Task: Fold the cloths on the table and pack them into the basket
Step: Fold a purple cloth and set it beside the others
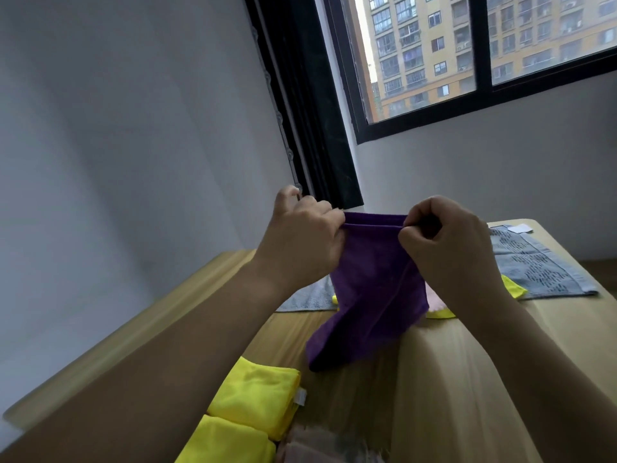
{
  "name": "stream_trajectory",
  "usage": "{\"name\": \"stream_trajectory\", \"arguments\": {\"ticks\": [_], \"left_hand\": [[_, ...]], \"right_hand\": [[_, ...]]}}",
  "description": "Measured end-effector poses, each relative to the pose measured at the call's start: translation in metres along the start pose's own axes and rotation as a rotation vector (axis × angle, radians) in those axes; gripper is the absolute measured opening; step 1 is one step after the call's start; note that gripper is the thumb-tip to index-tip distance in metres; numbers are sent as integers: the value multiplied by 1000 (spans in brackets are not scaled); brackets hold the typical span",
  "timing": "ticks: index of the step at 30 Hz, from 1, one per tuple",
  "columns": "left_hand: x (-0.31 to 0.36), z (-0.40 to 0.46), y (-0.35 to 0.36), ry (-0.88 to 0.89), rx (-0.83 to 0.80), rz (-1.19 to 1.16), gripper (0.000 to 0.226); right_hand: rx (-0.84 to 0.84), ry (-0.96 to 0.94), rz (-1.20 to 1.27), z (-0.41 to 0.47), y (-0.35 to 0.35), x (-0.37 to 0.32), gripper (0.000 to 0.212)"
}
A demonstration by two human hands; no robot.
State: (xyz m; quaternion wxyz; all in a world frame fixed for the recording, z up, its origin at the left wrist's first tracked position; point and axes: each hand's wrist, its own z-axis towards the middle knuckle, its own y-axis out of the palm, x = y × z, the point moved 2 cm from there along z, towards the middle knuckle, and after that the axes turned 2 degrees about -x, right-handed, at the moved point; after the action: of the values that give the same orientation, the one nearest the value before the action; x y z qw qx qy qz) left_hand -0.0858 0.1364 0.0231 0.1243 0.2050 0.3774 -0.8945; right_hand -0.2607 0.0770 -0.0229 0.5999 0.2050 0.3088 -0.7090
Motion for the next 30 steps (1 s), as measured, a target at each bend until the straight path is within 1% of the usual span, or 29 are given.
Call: {"name": "stream_trajectory", "arguments": {"ticks": [4, 7, 8, 9, 13, 16, 19, 22, 24, 25, 26, 28, 30], "left_hand": [[-18, -2, -24, -48, 57, 36, 32], [-38, 6, -48, -106, 143, 110, 11], [-45, 10, -59, -132, 163, 121, 7], [-50, 14, -70, -154, 167, 136, 7], [-70, 24, -118, -179, 165, 213, 26], [-84, 24, -149, -242, 213, 210, 29], [-95, 21, -175, -321, 239, 166, 24], [-102, 15, -194, -377, 243, 187, 21], [-105, 10, -204, -394, 216, 153, 12], [-107, 7, -208, -398, 188, 90, 6], [-110, 5, -211, -403, 150, -1, 5], [-114, 2, -216, -412, 45, -218, 11], [-116, 1, -217, -395, -30, -323, 16]], "right_hand": [[71, -39, 11, 20, 7, -29, 13], [59, -79, -6, 40, 8, -61, 15], [48, -93, -29, 47, 8, -73, 16], [34, -102, -57, 53, 7, -83, 16], [-7, -127, -104, 70, 3, -132, 18], [-43, -85, -60, 77, -1, -166, 17], [-86, -7, 77, 79, -3, -192, 23], [-177, 129, 289, 79, -6, -213, 32], [-222, 232, 414, 77, -10, -223, 34], [-237, 288, 474, 76, -12, -227, 33], [-244, 356, 539, 75, -13, -230, 31], [-252, 514, 673, 71, -16, -234, 28], [-237, 582, 739, 71, -19, -236, 30]]}}
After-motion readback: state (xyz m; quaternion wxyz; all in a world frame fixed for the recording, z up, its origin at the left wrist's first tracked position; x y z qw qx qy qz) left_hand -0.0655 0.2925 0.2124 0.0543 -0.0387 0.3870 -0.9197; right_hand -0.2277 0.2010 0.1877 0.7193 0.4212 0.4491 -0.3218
